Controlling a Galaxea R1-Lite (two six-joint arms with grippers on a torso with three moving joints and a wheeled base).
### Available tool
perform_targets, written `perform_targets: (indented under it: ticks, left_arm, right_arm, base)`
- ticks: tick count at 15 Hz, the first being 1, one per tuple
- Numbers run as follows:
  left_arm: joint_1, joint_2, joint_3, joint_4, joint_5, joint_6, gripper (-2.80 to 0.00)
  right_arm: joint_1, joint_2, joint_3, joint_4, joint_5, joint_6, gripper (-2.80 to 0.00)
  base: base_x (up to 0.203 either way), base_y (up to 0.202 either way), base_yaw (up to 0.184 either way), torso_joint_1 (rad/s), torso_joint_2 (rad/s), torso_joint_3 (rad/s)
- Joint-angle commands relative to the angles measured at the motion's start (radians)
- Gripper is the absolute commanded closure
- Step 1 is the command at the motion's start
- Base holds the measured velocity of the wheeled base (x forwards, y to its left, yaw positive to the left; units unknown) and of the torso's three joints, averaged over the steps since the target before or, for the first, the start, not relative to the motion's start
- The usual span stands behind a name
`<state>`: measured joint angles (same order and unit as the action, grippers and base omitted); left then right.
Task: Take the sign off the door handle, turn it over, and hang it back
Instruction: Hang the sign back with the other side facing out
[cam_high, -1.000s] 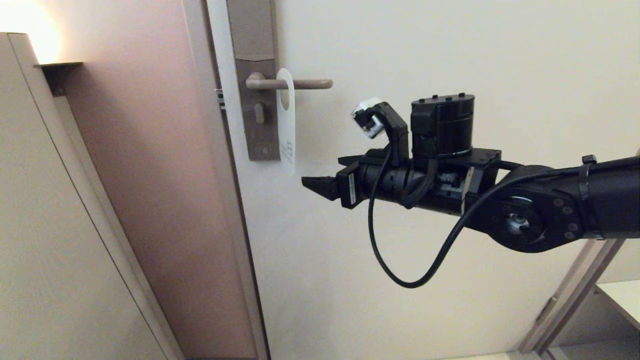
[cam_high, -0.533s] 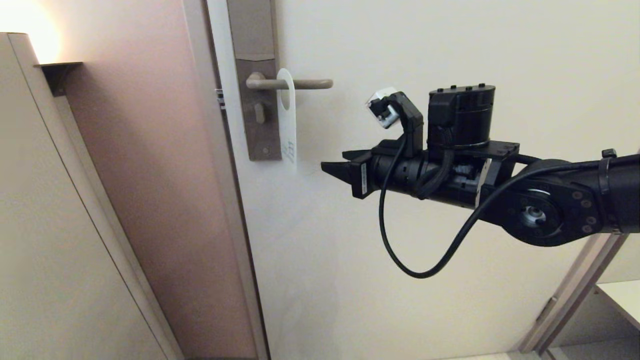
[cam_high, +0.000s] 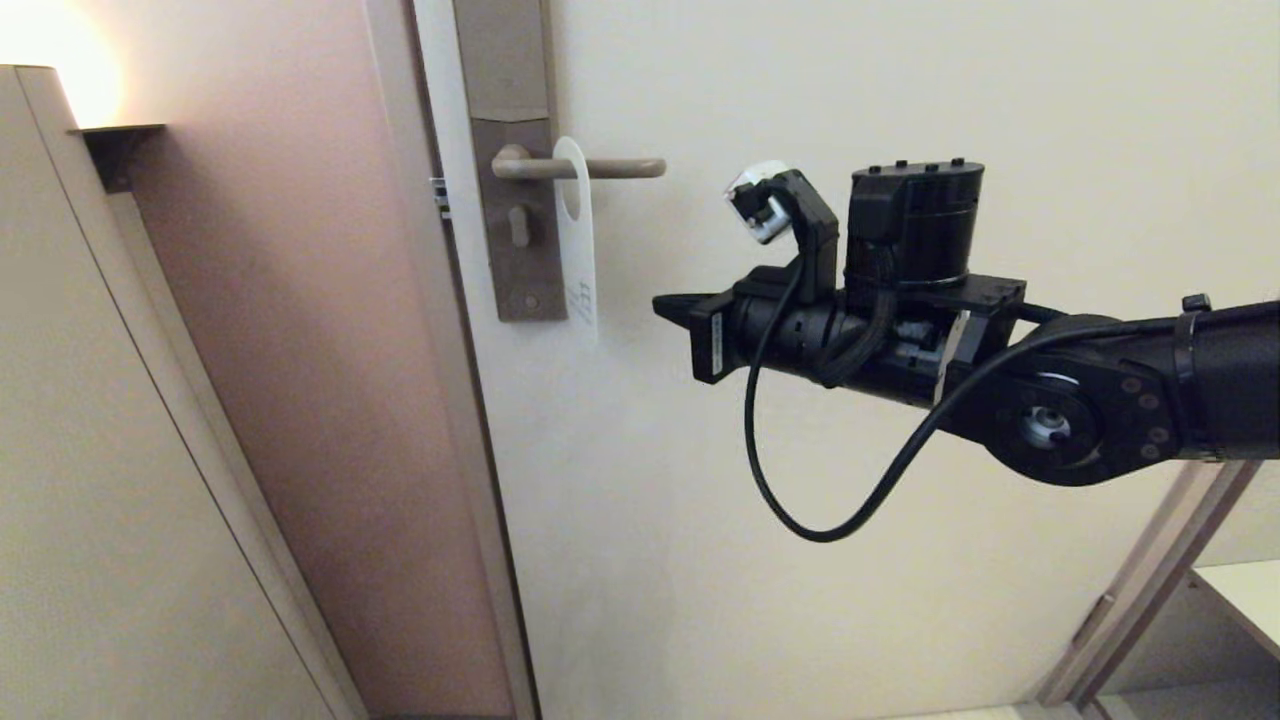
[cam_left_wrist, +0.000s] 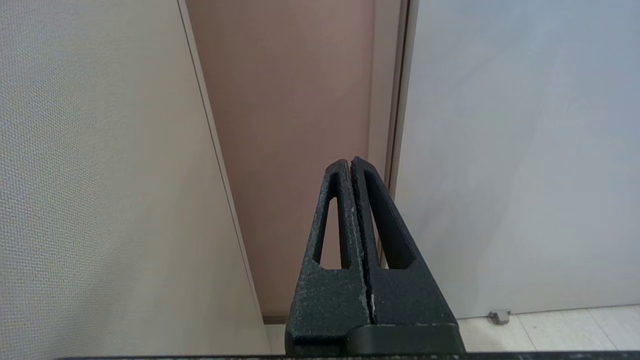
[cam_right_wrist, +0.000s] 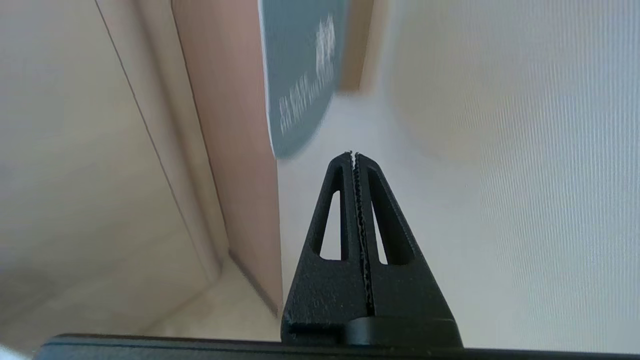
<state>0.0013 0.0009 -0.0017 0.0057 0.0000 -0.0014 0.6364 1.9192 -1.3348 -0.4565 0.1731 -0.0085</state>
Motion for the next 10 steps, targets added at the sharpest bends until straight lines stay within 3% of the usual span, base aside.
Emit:
perform_targets:
  ticks: [1,10]
  left_arm:
    - [0.0,0.001,0.0,0.0,0.0,0.0,0.0]
    - [0.0,0.001,0.0,0.0,0.0,0.0,0.0]
  right_arm:
    - [0.009,0.036,-0.039,-0.02,0.0,-0.001,0.0]
    - [0.079,0.221,-0.28,-0.09,-0.003,-0.076,0.0]
  base:
    - [0.0,0.0,0.0,0.0,0.0,0.0]
    - [0.0,0.0,0.0,0.0,0.0,0.0]
